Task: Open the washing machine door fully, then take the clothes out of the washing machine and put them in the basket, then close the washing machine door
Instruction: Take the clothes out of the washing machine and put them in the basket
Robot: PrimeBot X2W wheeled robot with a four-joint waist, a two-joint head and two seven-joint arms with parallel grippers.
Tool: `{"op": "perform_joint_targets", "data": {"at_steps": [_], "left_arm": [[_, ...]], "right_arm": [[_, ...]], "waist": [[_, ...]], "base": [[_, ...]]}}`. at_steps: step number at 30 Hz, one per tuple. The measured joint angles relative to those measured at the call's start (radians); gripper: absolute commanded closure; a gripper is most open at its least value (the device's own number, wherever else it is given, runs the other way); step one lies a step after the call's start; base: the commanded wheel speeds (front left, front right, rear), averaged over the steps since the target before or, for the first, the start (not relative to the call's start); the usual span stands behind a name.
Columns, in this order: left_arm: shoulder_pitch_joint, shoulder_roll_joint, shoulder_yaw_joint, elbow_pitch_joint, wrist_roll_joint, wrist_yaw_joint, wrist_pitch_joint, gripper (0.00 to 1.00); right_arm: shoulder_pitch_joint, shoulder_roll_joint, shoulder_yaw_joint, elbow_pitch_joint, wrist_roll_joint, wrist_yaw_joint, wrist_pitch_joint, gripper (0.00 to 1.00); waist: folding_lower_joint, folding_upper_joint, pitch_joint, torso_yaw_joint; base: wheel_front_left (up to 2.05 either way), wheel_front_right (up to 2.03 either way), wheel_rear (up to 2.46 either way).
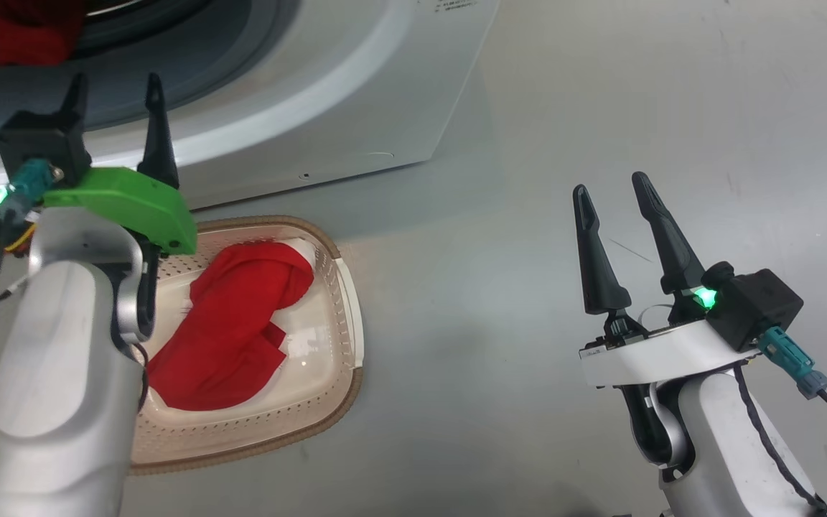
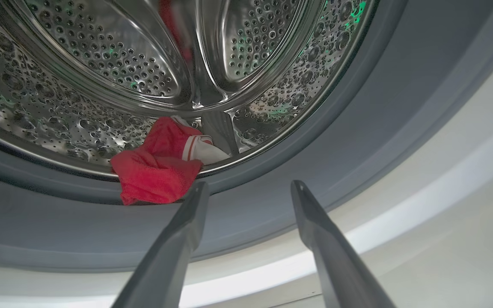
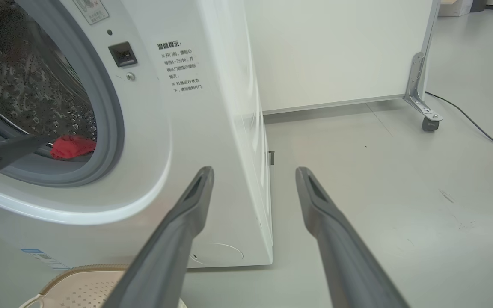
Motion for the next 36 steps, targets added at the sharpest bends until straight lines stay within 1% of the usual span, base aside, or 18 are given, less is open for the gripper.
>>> {"op": "perform_joint_targets", "data": {"at_steps": [5, 7, 13, 20, 24, 26, 31, 36], "left_arm": [[-0.092, 0.052, 0.02, 0.05, 0.0, -0.002, 0.078, 0.0], [-0.124, 0.075, 0.026, 0.069, 0.0, -0.007, 0.111, 0.0], [-0.205, 0.13, 0.048, 0.117, 0.003, -0.017, 0.198, 0.0], [-0.309, 0.189, 0.054, 0.146, 0.023, -0.017, 0.285, 0.0], [-0.342, 0.227, 0.054, 0.176, 0.046, -0.017, 0.339, 0.0], [-0.35, 0.241, 0.057, 0.192, 0.048, -0.017, 0.364, 0.0], [-0.368, 0.255, 0.068, 0.227, 0.047, -0.019, 0.427, 0.0], [-0.381, 0.272, 0.069, 0.251, 0.052, -0.019, 0.469, 0.0]], "right_arm": [[-0.034, 0.0, 0.009, 0.002, 0.026, 0.001, 0.0, 0.0], [-0.047, 0.0, 0.012, 0.005, 0.034, 0.006, 0.0, 0.0], [-0.068, 0.0, 0.013, 0.016, 0.064, 0.006, 0.0, 0.0], [-0.073, 0.0, 0.013, 0.025, 0.077, 0.006, 0.0, 0.0], [-0.089, 0.0, 0.015, 0.032, 0.087, 0.006, 0.0, 0.0], [-0.097, 0.0, 0.017, 0.036, 0.094, 0.006, 0.0, 0.0], [-0.1, 0.001, 0.025, 0.045, 0.105, 0.006, 0.0, 0.0], [-0.105, 0.001, 0.025, 0.053, 0.113, 0.006, 0.0, 0.0]], "waist": [[0.0, 0.0, 0.049, -0.034], [0.0, 0.0, 0.063, -0.05], [0.0, 0.0, 0.093, -0.091], [0.0, 0.0, 0.118, -0.114], [0.0001, 0.0, 0.129, -0.122], [0.0, 0.0, 0.133, -0.127], [0.0, 0.0, 0.139, -0.135], [0.0001, 0.0, 0.144, -0.139]], "base": [[0.0, 0.0, 0.0], [0.0, 0.0, 0.0], [0.0, 0.0, 0.0], [0.0, 0.0, 0.0], [0.0, 0.0, 0.0], [0.0, 0.0, 0.0], [0.0, 0.0, 0.0], [0.0, 0.0, 0.0]]}}
